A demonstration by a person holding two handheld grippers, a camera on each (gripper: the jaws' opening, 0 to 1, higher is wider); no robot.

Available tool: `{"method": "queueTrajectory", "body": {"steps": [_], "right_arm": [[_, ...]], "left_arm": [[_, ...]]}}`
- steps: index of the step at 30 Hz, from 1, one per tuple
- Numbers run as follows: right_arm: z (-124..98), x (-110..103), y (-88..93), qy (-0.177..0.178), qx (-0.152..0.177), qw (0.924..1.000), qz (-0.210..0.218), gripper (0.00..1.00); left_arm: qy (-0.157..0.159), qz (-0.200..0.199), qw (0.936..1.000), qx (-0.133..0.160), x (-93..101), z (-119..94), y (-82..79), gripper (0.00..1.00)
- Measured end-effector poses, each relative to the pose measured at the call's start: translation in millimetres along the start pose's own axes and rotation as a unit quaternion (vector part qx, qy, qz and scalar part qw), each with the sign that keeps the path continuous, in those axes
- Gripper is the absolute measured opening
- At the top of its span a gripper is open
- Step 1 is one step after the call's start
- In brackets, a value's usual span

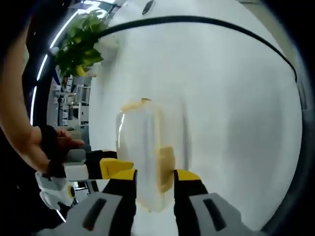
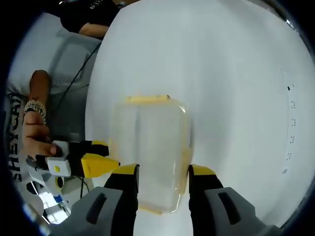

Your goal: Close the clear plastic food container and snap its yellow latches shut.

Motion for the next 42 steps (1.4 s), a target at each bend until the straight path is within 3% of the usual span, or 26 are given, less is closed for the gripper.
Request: {"method": "queueTrajectory", "body": {"steps": [2, 4, 19, 21, 23, 35, 38, 39, 42], "right_arm": [[1, -1, 0.4, -0.001, -0.003, 1.0, 0.001, 0.37], [2, -2, 0.3, -0.003, -0.006, 1.0, 0.003, 0.37], [5, -3, 0.3, -0.024, -0.034, 0.9991, 0.001, 0.35], [6, -4, -0.1, -0.025, -0.037, 0.999, -0.001, 0.34], [6, -3, -0.7, -0.024, -0.038, 0.999, -0.001, 0.34], [7, 6, -4.6, -0.036, -0.047, 0.9982, -0.009, 0.31], [6, 6, -1.5, -0.046, -0.034, 0.9982, 0.016, 0.33], [5, 7, -1.3, -0.045, -0.028, 0.9986, -0.006, 0.34], [2, 1, 2.4, -0.037, 0.0, 0.9993, 0.007, 0.36]], "left_arm": [[0.038, -0.009, 0.9992, 0.0, 6.9, 2, 0.7, 0.17], [0.025, -0.02, 0.9995, -0.002, 1.4, 1, 2.0, 0.17], [0.037, -0.041, 0.9985, 0.0, 1.5, 4, 2.3, 0.13], [0.031, -0.061, 0.9976, 0.006, 1.0, 7, 1.0, 0.1], [0.029, -0.04, 0.9988, -0.002, -0.5, 4, 2.9, 0.1], [0.029, -0.024, 0.9993, -0.006, -0.8, 5, 2.3, 0.13], [0.032, -0.022, 0.9992, -0.004, -0.6, 5, 2.2, 0.13], [0.031, -0.017, 0.9994, -0.002, 0.0, 5, 1.5, 0.14], [0.02, -0.015, 0.9997, 0.001, 0.8, 3, 1.6, 0.15]]}}
Point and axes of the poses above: the point that each gripper's makers call its tool centre point, and the gripper's own axes: z roughly forward along the fingers, x roughly to its right, y roughly out of its underside, the point moved 4 cm from there along -z, roughly backward along the fingers, and after that the axes turned 1 degree about z, right-handed, at the moved point
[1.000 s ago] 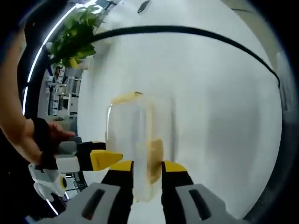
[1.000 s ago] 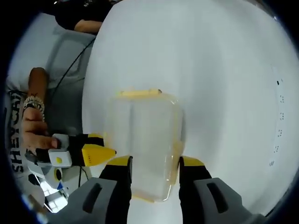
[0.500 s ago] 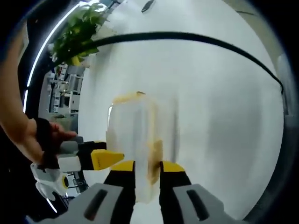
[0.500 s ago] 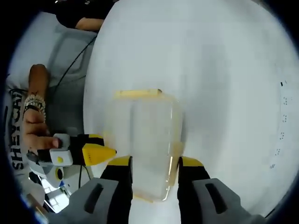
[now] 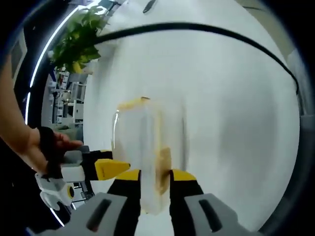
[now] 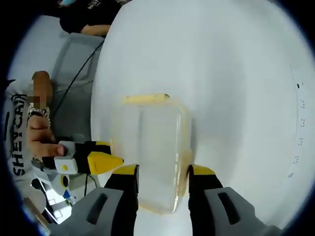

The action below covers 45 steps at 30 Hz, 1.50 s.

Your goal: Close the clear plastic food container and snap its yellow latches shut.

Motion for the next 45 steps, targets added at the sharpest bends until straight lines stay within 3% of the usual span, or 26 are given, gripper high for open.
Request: {"method": "queueTrajectory", "body": {"steps": [2, 5, 7, 9, 10, 12, 13, 15, 18, 19, 20, 22, 24, 27, 31, 33, 36, 39, 41, 43, 44, 45], "right_arm": [[-1, -3, 2.3, 0.011, 0.017, 0.9998, 0.007, 0.37], [-6, -8, 5.8, 0.049, 0.07, 0.9963, -0.008, 0.37], [-11, -9, 10.4, 0.085, 0.115, 0.9896, -0.012, 0.36], [-17, -11, 17.1, 0.111, 0.166, 0.9799, -0.003, 0.39], [-19, -14, 19.9, 0.116, 0.187, 0.9755, 0.003, 0.41], [-23, -19, 30.8, 0.138, 0.237, 0.9615, 0.018, 0.44], [-24, -20, 35.2, 0.147, 0.245, 0.9581, 0.021, 0.44], [-24, -25, 49.2, 0.166, 0.269, 0.9484, 0.027, 0.43], [-22, -32, 66.0, 0.18, 0.318, 0.9286, 0.064, 0.45], [-20, -36, 70.7, 0.181, 0.33, 0.9241, 0.069, 0.47], [-17, -39, 77.8, 0.186, 0.343, 0.9175, 0.077, 0.49], [-9, -45, 88.3, 0.196, 0.357, 0.9104, 0.073, 0.57], [0, -51, 96.3, 0.199, 0.368, 0.9052, 0.078, 0.64], [9, -57, 98.6, 0.209, 0.397, 0.8891, 0.091, 0.69], [24, -54, 96.6, 0.226, 0.426, 0.8688, 0.111, 0.76], [34, -52, 94.4, 0.232, 0.426, 0.8667, 0.116, 0.76], [51, -51, 94.3, 0.229, 0.407, 0.8751, 0.128, 0.76], [57, -46, 94.6, 0.241, 0.397, 0.8762, 0.13, 0.68], [57, -44, 95.1, 0.245, 0.395, 0.8745, 0.137, 0.62], [55, -41, 94.1, 0.248, 0.406, 0.867, 0.147, 0.62], [54, -40, 93.1, 0.248, 0.415, 0.8623, 0.152, 0.63], [55, -40, 92.8, 0.246, 0.414, 0.8632, 0.151, 0.63]], "left_arm": [[-0.001, 0.004, 1.0, 0.004, 0.4, -1, 0.1, 0.16], [-0.001, 0.018, 0.9988, 0.046, -1.6, -5, 2.4, 0.18], [-0.025, -0.029, 0.9962, 0.078, -10.3, -13, 7.3, 0.22], [-0.025, -0.075, 0.9901, 0.116, -15.6, -21, 11.1, 0.26], [-0.02, -0.129, 0.9811, 0.143, -19.5, -25, 15.5, 0.3], [-0.008, -0.234, 0.9561, 0.176, -27.3, -30, 31.8, 0.35], [-0.004, -0.258, 0.9484, 0.184, -29.2, -30, 36.7, 0.37], [0.015, -0.35, 0.9107, 0.218, -35.1, -28, 56.2, 0.41], [0.043, -0.421, 0.8674, 0.262, -39.7, -24, 74.1, 0.56], [0.057, -0.44, 0.8569, 0.263, -38.6, -23, 80.6, 0.61], [0.058, -0.468, 0.8395, 0.27, -41.7, -20, 90.2, 0.63], [0.052, -0.475, 0.828, 0.294, -45.4, -16, 100.7, 0.72], [0.062, -0.471, 0.8303, 0.291, -41.3, -10, 106.2, 0.83], [0.092, -0.47, 0.8429, 0.246, -23.9, 4, 114.1, 0.77], [0.104, -0.469, 0.838, 0.26, -15.4, 17, 107.5, 0.84], [0.111, -0.47, 0.8364, 0.26, -13.9, 23, 102.8, 0.83], [0.117, -0.458, 0.8452, 0.25, -12.5, 31, 97.7, 0.82], [0.123, -0.448, 0.8495, 0.25, -12.9, 35, 95.0, 0.77], [0.128, -0.443, 0.8515, 0.249, -12.8, 35, 95.0, 0.74], [0.13, -0.438, 0.8542, 0.248, -12.9, 36, 96.1, 0.74], [0.13, -0.439, 0.8526, 0.252, -14.1, 37, 96.2, 0.74], [0.132, -0.441, 0.8503, 0.254, -15.1, 38, 97.2, 0.74]]}}
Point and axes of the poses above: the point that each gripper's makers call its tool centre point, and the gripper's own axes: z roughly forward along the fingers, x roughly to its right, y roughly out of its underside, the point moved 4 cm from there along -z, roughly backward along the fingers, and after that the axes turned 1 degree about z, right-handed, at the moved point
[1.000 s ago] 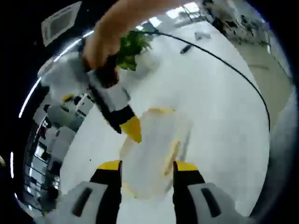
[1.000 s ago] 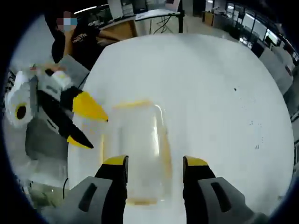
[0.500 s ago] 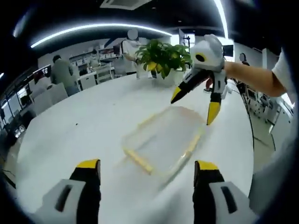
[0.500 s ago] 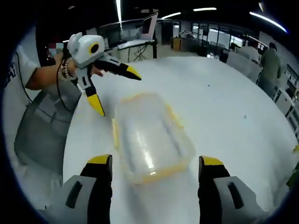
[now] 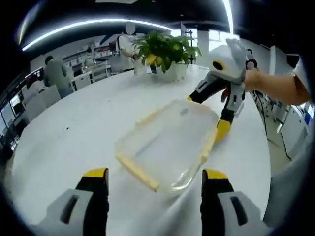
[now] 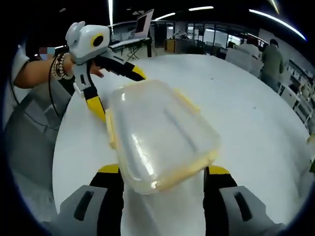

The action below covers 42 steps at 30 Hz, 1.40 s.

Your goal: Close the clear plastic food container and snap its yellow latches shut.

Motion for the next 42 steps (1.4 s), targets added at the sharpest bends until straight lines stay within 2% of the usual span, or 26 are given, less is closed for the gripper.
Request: {"method": "queueTrajectory", "body": {"steps": [2, 5, 6, 10, 16, 23, 25, 30, 36, 42], "right_arm": [[1, 0, 0.0, 0.003, 0.005, 1.0, 0.004, 0.62], [2, -2, -0.3, 0.007, 0.015, 0.9998, 0.007, 0.58], [3, -1, 0.3, 0.011, 0.015, 0.9998, 0.007, 0.58], [5, -2, -1.9, 0.015, 0.007, 0.9998, 0.007, 0.57], [12, -3, -8.1, 0.017, -0.001, 0.9998, 0.004, 0.55], [33, -4, -33.5, 0.02, 0.007, 0.9998, -0.008, 0.49], [41, -2, -39.3, 0.02, 0.011, 0.9997, -0.002, 0.49], [62, 5, -58.1, 0.029, 0.022, 0.9993, -0.003, 0.47], [84, 21, -79.0, 0.033, 0.018, 0.9991, -0.019, 0.44], [102, 40, -97.1, 0.046, 0.023, 0.9984, -0.024, 0.42]], "left_arm": [[0.003, -0.004, 1.0, 0.001, -1.6, 2, 0.3, 0.71], [0.022, -0.01, 0.9997, -0.001, 2.8, 5, 1.2, 0.6], [0.019, -0.013, 0.9997, -0.007, 3.7, 6, 2.6, 0.58], [0.018, -0.012, 0.9998, -0.002, 2.3, 5, 3.0, 0.57], [0.017, -0.014, 0.9996, -0.017, -6.4, 2, 7.2, 0.52], [-0.008, -0.005, 0.9987, -0.05, -39.5, -8, 17.5, 0.51], [-0.016, -0.01, 0.9987, -0.048, -48.4, -11, 20.6, 0.49], [-0.037, -0.025, 0.998, -0.045, -77.4, -18, 27.7, 0.37], [-0.051, -0.031, 0.9973, -0.044, -102.6, -18, 30.7, 0.36], [-0.067, -0.039, 0.9961, -0.042, -133.0, -9, 26.6, 0.36]]}}
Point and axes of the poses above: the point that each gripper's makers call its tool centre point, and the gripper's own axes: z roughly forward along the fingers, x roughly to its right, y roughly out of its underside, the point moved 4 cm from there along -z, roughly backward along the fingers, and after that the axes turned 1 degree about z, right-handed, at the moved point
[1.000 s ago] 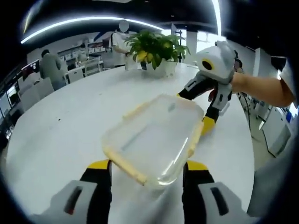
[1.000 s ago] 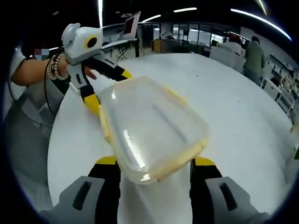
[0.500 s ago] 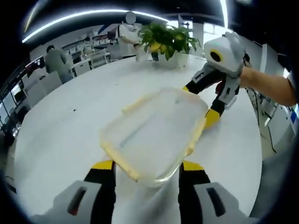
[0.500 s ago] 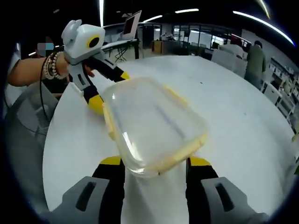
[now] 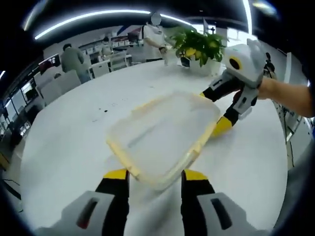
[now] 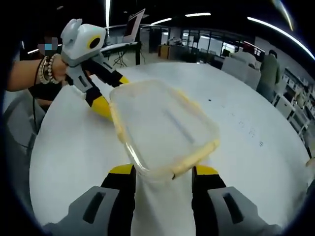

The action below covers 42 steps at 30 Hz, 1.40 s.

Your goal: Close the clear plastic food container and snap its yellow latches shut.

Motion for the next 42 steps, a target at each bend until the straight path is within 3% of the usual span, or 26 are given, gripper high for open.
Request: {"method": "queueTrajectory", "body": {"steps": [8, 19, 22, 28, 30, 33, 35, 37, 42], "right_arm": [[16, 19, -12.4, 0.009, 0.01, 0.9999, 0.004, 0.42], [17, 24, -13.8, 0.013, 0.012, 0.9998, 0.001, 0.4], [13, 24, -14.2, 0.014, 0.021, 0.9996, 0.009, 0.4], [-7, 25, -11.6, 0.021, 0.038, 0.9982, 0.042, 0.41], [-16, 21, -17.3, 0.019, 0.064, 0.9949, 0.076, 0.45], [-31, 20, -23.7, 0.03, 0.078, 0.9932, 0.08, 0.49], [-44, 14, -29.4, 0.042, 0.089, 0.9923, 0.075, 0.51], [-56, 8, -33.2, 0.047, 0.096, 0.9918, 0.07, 0.52], [-85, -8, -38.2, 0.066, 0.114, 0.9888, 0.07, 0.53]], "left_arm": [[-0.003, -0.014, 0.9998, 0.014, -21.8, 14, -4.5, 0.34], [-0.007, -0.024, 0.9996, 0.017, -21.4, 22, -2.1, 0.33], [-0.013, -0.038, 0.9991, 0.01, -21.8, 17, 0.9, 0.27], [-0.017, -0.075, 0.9965, 0.031, -22.4, -7, 5.9, 0.24], [-0.02, -0.106, 0.9929, 0.052, -22.0, -19, 1.9, 0.24], [-0.013, -0.136, 0.9872, 0.082, -17.8, -37, -6.5, 0.33], [-0.019, -0.135, 0.9856, 0.099, -14.9, -52, -11.9, 0.48], [-0.019, -0.123, 0.9863, 0.109, -8.4, -67, -14.9, 0.58], [-0.03, -0.094, 0.9869, 0.128, 5.9, -103, -22.1, 0.61]]}}
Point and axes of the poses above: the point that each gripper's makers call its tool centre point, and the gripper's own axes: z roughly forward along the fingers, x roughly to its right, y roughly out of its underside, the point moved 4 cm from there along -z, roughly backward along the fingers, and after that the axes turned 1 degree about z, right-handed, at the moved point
